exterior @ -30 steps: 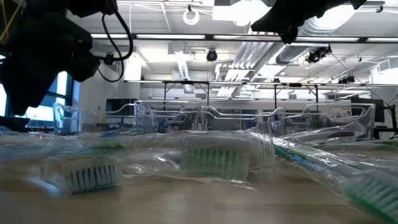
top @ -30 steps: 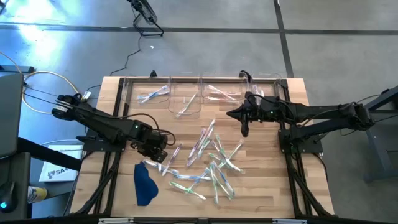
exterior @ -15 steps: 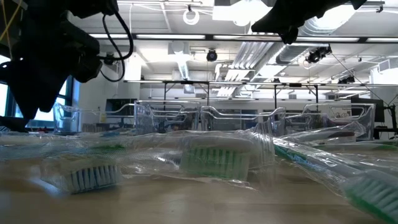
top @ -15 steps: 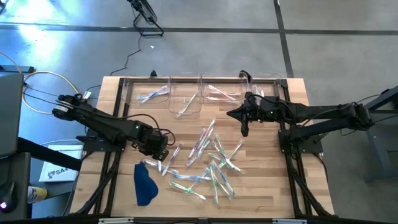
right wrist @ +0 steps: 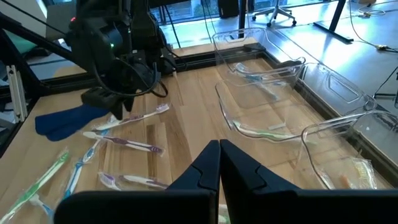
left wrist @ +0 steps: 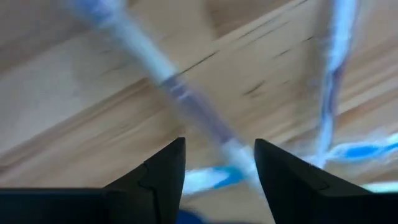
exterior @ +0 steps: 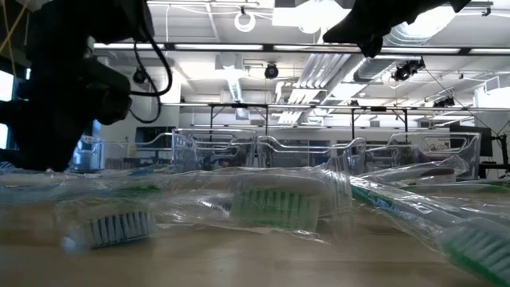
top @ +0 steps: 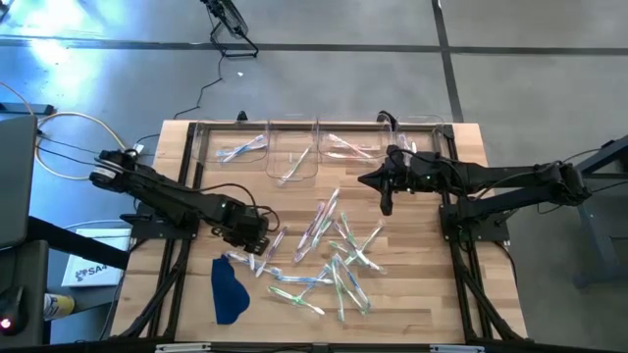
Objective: Pick & Place Toothbrushes
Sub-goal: Put the purple toothbrush into the right transparent bin
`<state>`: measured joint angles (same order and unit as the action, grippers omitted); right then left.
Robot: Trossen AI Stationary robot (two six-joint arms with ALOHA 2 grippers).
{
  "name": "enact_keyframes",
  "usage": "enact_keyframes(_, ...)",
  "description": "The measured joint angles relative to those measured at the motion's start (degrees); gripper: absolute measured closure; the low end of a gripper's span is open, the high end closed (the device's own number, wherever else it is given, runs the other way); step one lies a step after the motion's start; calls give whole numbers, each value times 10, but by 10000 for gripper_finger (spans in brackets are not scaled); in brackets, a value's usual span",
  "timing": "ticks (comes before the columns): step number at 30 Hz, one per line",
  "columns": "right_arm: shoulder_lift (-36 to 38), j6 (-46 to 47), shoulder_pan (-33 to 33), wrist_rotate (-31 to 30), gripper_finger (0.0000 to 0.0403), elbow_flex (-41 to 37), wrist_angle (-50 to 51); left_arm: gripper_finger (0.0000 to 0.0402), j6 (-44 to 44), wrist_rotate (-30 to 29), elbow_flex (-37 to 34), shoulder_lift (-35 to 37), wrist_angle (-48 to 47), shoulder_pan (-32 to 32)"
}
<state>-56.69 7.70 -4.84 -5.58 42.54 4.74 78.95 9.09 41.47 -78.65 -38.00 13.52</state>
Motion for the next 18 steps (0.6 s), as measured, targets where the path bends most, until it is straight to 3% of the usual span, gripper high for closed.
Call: enact_keyframes(18, 0, 0, 0, -3, 399, 0, 8, 217, -14, 7, 2, -70, 64, 0)
